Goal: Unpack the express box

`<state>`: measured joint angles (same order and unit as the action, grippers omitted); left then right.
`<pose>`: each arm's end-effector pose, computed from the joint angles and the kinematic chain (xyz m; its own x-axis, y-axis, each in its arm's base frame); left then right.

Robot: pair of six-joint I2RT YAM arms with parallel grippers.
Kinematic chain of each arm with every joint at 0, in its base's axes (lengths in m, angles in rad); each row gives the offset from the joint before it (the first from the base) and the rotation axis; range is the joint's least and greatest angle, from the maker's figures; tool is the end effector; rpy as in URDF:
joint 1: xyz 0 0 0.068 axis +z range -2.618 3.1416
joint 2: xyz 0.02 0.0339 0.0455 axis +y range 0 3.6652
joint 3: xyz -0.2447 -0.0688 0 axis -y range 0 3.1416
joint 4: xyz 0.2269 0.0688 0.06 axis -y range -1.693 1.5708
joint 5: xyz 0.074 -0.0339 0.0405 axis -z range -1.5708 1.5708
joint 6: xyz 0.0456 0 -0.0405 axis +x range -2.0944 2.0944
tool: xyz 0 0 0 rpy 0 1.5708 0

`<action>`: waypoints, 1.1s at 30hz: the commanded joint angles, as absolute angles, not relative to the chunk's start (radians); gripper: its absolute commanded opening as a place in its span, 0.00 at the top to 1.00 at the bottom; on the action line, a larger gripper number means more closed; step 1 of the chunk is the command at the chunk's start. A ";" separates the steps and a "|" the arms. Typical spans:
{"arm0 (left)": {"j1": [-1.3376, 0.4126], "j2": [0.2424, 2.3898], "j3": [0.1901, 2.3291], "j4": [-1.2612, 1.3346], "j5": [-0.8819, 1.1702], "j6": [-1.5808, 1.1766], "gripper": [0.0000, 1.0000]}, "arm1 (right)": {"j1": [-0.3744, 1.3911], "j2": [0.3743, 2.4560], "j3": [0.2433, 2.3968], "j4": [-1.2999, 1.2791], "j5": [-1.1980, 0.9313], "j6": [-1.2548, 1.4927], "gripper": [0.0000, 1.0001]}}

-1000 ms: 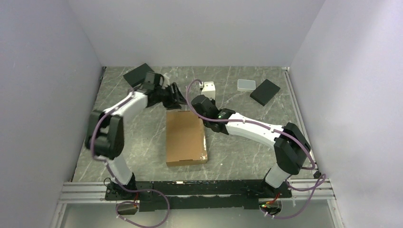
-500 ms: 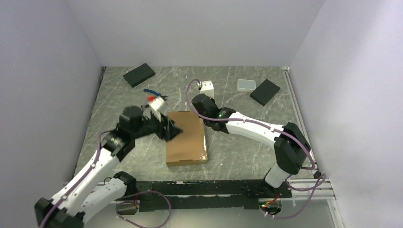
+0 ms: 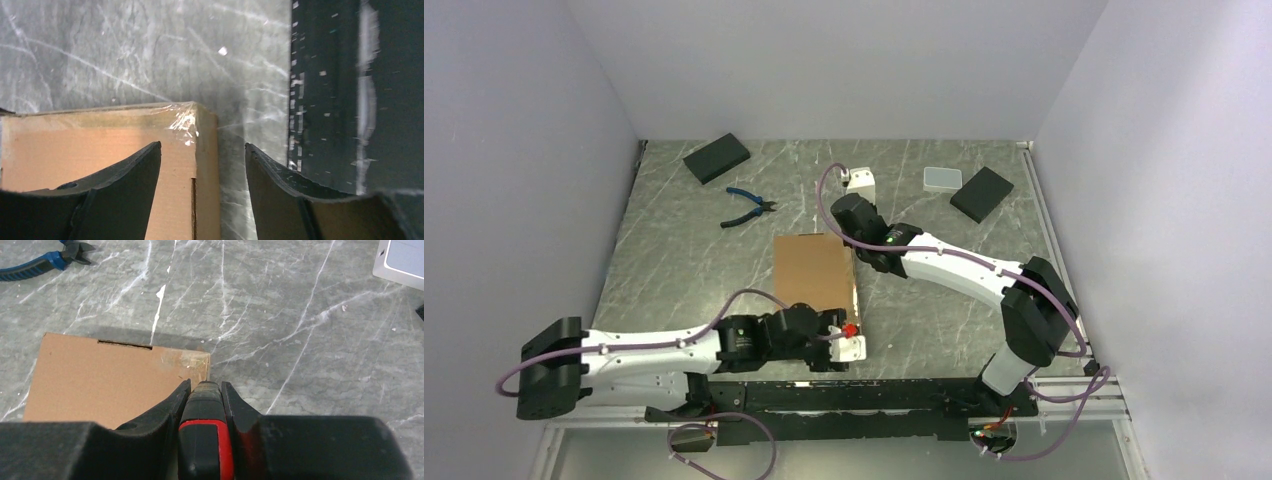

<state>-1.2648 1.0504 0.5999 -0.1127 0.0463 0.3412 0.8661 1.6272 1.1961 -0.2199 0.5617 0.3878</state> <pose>0.0672 -0.2198 0.2172 0.1711 0.5680 -0.8051 0.9625 0.0781 0.2597 0.2482 0.2544 0.2493 -0.5034 -0.0980 -0.8585 -0.1943 0.9809 0.0020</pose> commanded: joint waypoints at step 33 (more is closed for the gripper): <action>-1.321 1.320 0.322 0.678 -0.437 0.391 0.46 | 0.891 1.636 1.298 -0.404 0.547 0.483 1.00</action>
